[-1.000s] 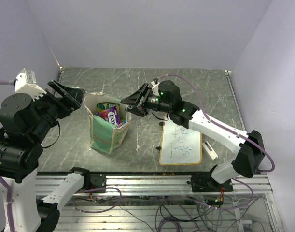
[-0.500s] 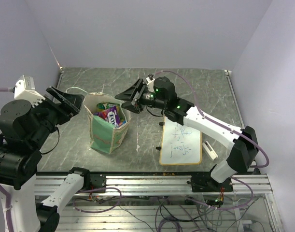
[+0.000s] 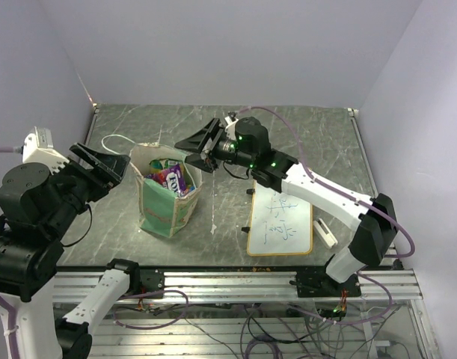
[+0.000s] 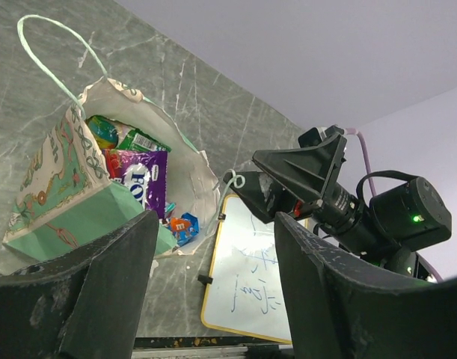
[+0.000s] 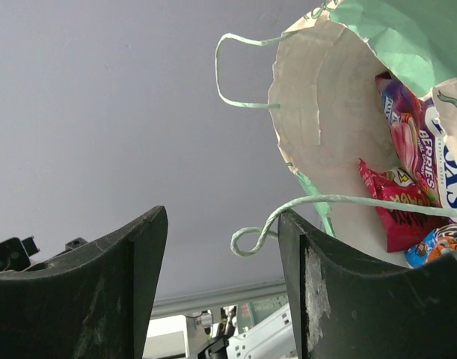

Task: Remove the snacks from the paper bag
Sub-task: Adjust the paper bag at the center of the board.

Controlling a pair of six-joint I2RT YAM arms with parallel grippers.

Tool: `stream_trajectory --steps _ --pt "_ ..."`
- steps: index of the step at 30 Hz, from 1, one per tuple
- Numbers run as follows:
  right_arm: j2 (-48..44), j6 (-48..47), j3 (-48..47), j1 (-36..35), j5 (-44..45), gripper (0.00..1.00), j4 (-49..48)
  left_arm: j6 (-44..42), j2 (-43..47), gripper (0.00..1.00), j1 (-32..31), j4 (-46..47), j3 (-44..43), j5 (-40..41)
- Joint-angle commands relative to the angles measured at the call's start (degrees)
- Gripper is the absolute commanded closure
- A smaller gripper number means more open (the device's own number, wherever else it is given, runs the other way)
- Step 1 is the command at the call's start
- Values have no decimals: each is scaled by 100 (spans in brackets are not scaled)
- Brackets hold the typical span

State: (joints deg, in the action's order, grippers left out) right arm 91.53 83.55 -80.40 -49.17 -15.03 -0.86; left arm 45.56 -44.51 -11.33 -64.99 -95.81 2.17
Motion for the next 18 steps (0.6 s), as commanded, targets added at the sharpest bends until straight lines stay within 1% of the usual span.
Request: stream_trajectory --steps 1,5,8,12,14,18 --pt "-6 -131 65 -265 374 40 -280 149 22 27 52 -83 90 -213" --pt "80 -621 -26 -548 711 39 -62 164 22 28 52 -133 45 -229" --pt "220 -709 -165 -655 668 38 -119 140 18 27 52 -217 -51 -199" --pt "444 -888 -524 -766 631 35 -190 128 30 27 52 -268 -87 -167" --pt "507 -859 -597 -789 584 35 -417 121 37 27 52 -293 -101 -187" --pt "529 -811 -625 -788 669 30 -840 66 -2 27 52 -368 -214 -160"
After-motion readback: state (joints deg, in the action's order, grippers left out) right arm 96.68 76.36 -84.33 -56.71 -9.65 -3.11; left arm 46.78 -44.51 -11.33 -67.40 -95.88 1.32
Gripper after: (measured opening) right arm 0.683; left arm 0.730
